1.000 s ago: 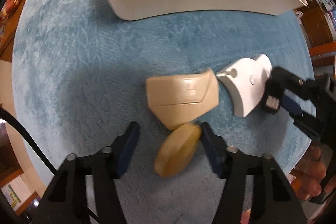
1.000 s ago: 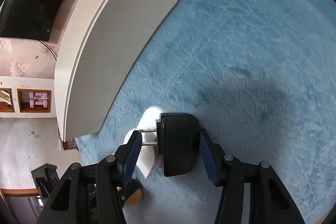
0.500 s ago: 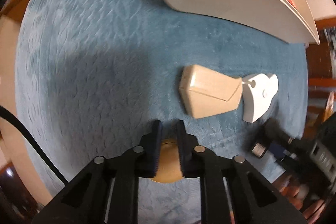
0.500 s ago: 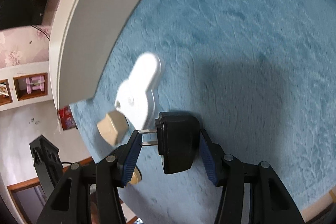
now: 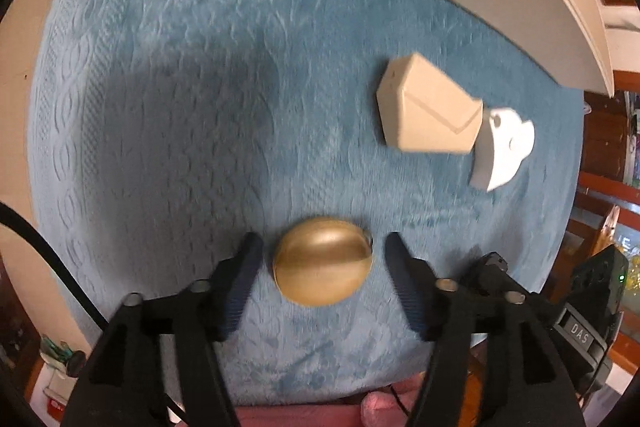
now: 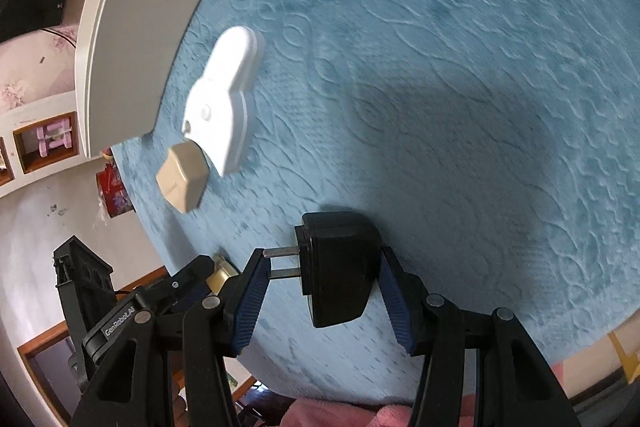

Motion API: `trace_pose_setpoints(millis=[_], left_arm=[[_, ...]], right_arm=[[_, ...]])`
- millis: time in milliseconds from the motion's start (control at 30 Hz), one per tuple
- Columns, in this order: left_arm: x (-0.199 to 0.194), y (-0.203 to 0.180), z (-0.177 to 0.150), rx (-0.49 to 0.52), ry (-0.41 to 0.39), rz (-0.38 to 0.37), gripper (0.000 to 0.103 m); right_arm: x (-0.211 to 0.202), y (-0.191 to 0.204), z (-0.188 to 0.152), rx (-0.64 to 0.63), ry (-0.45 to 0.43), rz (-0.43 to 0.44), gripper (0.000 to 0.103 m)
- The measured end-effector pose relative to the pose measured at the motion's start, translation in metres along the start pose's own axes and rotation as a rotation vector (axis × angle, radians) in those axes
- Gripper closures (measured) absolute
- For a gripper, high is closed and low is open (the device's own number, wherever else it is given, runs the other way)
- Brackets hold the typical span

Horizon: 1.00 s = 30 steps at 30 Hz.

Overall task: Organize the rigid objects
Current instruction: 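Grasp the gold round compact with left tool while right tool holds the black charger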

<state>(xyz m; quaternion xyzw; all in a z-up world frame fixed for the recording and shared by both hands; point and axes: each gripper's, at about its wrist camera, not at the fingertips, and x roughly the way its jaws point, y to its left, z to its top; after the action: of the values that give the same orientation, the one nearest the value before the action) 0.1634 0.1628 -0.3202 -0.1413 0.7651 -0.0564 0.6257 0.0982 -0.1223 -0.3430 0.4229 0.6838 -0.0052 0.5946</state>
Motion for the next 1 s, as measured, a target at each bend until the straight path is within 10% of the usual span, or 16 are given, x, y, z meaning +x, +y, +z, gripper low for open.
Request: trace_pose_setpoints(millis=[1000], left_arm=[[-0.008,-0.047,-0.025,-0.050,-0.042,0.169,0.044]], right_arm=[[-0.074,0.055,-0.027,-0.383,-0.075,-0.210,0.048]])
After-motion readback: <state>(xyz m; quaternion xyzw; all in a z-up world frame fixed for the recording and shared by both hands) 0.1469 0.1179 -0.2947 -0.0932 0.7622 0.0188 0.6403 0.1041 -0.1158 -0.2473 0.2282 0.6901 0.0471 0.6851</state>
